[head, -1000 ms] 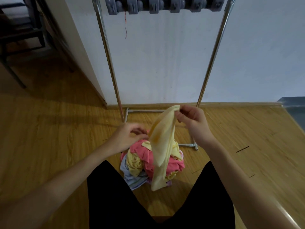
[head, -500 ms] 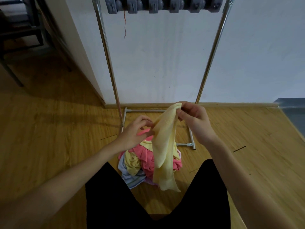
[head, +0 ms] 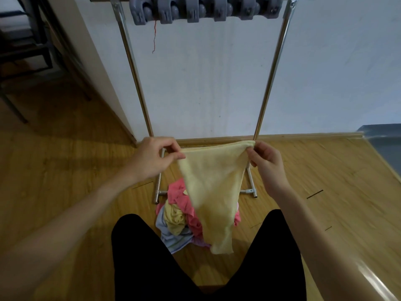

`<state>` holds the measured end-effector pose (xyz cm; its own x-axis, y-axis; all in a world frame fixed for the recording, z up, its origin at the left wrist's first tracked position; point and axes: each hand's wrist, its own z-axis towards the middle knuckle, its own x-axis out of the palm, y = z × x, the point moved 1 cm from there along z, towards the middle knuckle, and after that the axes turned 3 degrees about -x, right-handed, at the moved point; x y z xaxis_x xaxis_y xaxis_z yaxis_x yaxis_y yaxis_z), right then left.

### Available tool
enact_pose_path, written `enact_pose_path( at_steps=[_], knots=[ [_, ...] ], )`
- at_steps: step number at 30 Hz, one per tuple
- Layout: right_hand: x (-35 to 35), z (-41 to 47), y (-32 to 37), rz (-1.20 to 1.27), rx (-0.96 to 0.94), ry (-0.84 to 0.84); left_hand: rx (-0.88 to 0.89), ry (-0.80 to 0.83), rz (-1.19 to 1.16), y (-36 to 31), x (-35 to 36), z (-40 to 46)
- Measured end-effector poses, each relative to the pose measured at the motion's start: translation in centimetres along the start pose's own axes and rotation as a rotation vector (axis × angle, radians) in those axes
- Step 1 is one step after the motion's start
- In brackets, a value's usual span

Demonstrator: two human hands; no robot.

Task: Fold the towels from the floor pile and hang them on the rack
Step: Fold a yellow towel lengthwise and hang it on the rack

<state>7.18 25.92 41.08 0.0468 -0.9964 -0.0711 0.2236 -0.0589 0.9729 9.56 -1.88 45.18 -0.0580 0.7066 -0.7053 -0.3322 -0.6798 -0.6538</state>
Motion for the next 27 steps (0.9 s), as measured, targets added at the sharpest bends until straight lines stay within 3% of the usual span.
enact_pose_path(
  at_steps=[5, 14, 22, 27],
  knots=[
    [0.2, 0.8, 0.1, -0.019, -0.018, -0.054, 0.142, -0.001, 0.032, -1.9, -1.2, 0.4],
    [1.2, 1.8, 0.6, -0.028, -0.09, -0.046, 0.097, 0.06, -0.056, -3.5, -2.2, -0.4],
    [2.6, 2.2, 0.7, -0.033, -0.079, 0.031, -0.032, 0.63, 0.007, -6.2, -4.0, 0.3],
    [3.4, 2.5, 1.3, -0.059, -0.109, 0.048, -0.039, 0.861, 0.129, -7.8, -3.5, 0.5]
  ],
)
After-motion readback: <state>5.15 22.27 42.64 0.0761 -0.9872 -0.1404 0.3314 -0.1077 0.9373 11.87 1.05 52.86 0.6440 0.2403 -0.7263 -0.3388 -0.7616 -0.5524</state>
